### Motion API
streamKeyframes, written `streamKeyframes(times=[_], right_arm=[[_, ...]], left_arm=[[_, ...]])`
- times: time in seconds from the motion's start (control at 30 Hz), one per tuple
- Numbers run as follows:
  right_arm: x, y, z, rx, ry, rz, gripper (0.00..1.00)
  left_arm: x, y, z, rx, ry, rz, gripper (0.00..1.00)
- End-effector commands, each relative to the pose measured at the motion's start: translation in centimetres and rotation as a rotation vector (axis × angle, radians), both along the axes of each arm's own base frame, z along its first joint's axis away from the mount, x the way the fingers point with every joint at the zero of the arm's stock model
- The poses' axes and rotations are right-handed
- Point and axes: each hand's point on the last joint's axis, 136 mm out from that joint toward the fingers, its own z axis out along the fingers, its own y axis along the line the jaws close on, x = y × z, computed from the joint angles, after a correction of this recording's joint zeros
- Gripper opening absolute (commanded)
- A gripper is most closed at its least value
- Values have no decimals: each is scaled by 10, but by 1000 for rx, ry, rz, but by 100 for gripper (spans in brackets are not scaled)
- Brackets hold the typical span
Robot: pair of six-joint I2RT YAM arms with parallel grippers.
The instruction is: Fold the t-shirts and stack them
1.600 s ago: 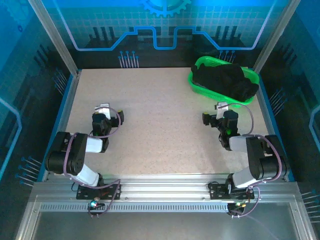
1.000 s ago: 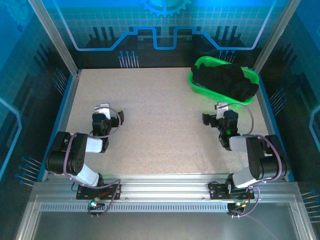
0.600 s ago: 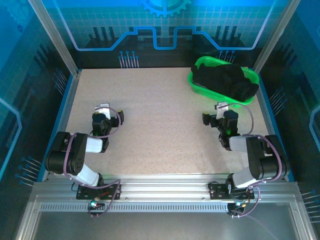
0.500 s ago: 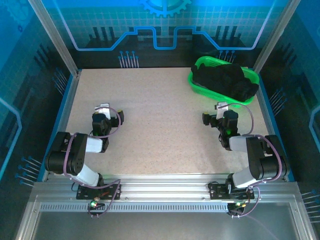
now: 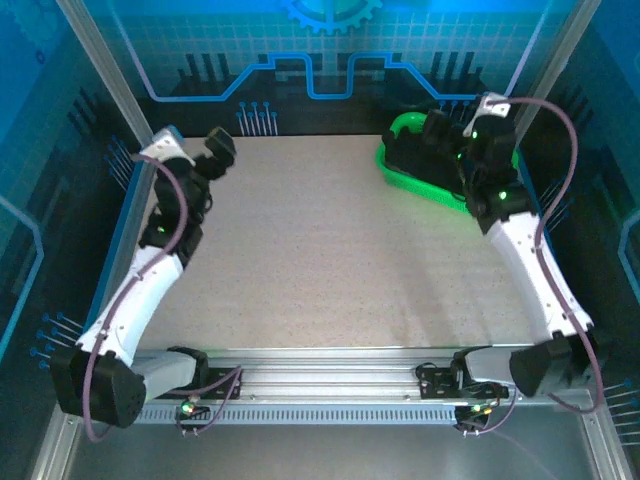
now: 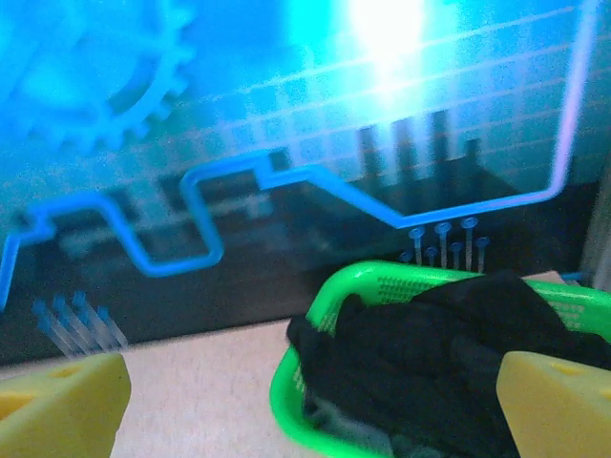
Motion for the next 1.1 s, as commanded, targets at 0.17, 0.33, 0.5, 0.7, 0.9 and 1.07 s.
streamKeyframes(times=[0.17,0.33,0.5,0.7,0.9,1.07], right_arm=[[84,-28,-160,114,564,-181,95],[111,-59,-233,170,742,-261,91],[144,-38,-294,278,832,-86,80],[148,-26,-340,314,937,-67,62],[158,-35,-288,343,750,-96,0],[151,-31,-166,262,461,-107,0]], left_arm=[[-2,-143,-57,-188,424,-448,99],[-31,-210,-50,-90,432,-616,99],[-58,-249,-62,-47,477,-716,96],[-69,-259,-76,-76,516,-734,85],[-67,-260,-67,-65,491,-745,61],[-63,-262,-71,-65,494,-741,42]])
